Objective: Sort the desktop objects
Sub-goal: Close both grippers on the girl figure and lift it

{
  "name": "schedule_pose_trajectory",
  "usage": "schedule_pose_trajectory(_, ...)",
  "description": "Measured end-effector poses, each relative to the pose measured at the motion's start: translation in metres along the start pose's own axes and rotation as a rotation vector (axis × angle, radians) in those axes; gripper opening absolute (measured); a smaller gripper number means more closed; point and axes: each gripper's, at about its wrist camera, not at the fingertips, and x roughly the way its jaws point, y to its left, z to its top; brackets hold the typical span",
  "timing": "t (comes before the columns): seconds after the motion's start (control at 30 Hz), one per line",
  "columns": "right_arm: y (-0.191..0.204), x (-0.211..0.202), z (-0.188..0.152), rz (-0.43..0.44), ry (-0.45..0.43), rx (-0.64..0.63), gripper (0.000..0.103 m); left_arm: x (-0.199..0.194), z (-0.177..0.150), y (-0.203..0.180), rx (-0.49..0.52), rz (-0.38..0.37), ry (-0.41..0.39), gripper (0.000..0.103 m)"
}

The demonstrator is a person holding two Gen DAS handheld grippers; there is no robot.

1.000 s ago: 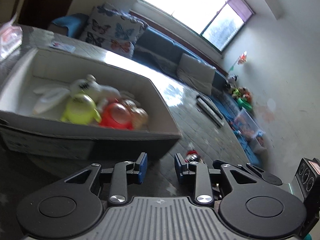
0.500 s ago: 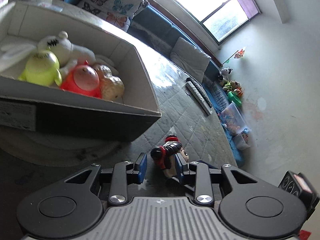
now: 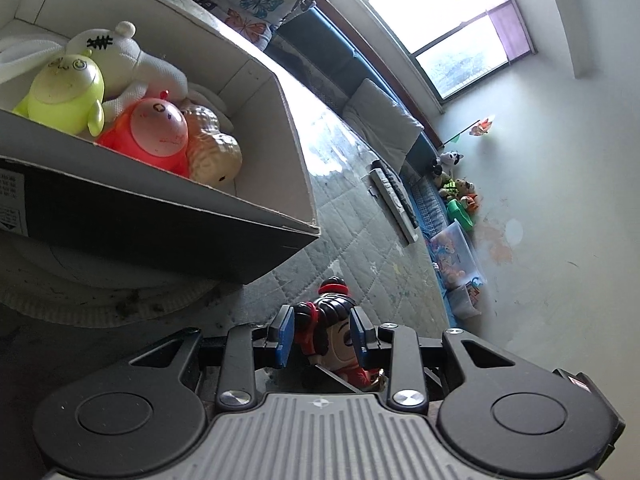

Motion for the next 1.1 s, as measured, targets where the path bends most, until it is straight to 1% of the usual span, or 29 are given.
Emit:
schedule_pose_trajectory(0.17, -0.002, 0.002, 0.001, 0.018, 0.013, 0.009, 0.065, 0.002, 0.0, 0.002, -0.011, 0.002, -0.02, 0.034)
schedule_pose_trajectory(0.3, -0.002, 0.003, 0.003, 0.027, 0.018, 0.013, 0.065, 0.004, 0.0, 0.006, -0.03, 0.017, -0.016, 0.034)
schedule_pose_trajectory(0.4, -0.002, 0.004, 0.003, 0.03, 0.019, 0.018, 0.065, 0.007, 0.001, 0.011, -0.061, 0.013, -0.009, 0.034)
schedule_pose_trajectory(0.53, -0.002, 0.004, 0.003, 0.031, 0.019, 0.015, 0.064, 0.009, 0.0, 0.012, -0.078, -0.006, -0.022, 0.034)
schedule_pose_trajectory(0.73, -0.003, 0.005, 0.002, 0.039, 0.018, 0.027, 0.061, 0.009, -0.001, 0.011, -0.036, -0.012, -0.049, 0.035)
schedule_pose_trajectory(0.77, -0.003, 0.005, 0.002, 0.039, 0.018, 0.027, 0.06, 0.009, -0.001, 0.011, -0.034, -0.011, -0.05, 0.033)
schedule_pose_trajectory(0.83, -0.003, 0.004, 0.002, 0.04, 0.019, 0.03, 0.06, 0.008, -0.001, 0.011, -0.023, -0.013, -0.053, 0.032)
schedule_pose_trajectory(0.93, -0.004, 0.004, 0.002, 0.042, 0.02, 0.04, 0.058, 0.005, -0.002, 0.008, 0.011, -0.001, -0.061, 0.025)
schedule_pose_trajectory(0.97, -0.004, 0.003, 0.002, 0.041, 0.021, 0.042, 0.057, 0.004, -0.003, 0.007, 0.022, -0.001, -0.061, 0.024)
schedule_pose_trajectory(1.07, -0.003, 0.002, 0.001, 0.034, 0.025, 0.038, 0.052, 0.003, -0.004, 0.006, 0.031, -0.007, -0.056, 0.024)
schedule_pose_trajectory(1.1, -0.004, 0.001, 0.0, 0.034, 0.026, 0.038, 0.052, 0.003, -0.003, 0.007, 0.02, -0.013, -0.051, 0.024)
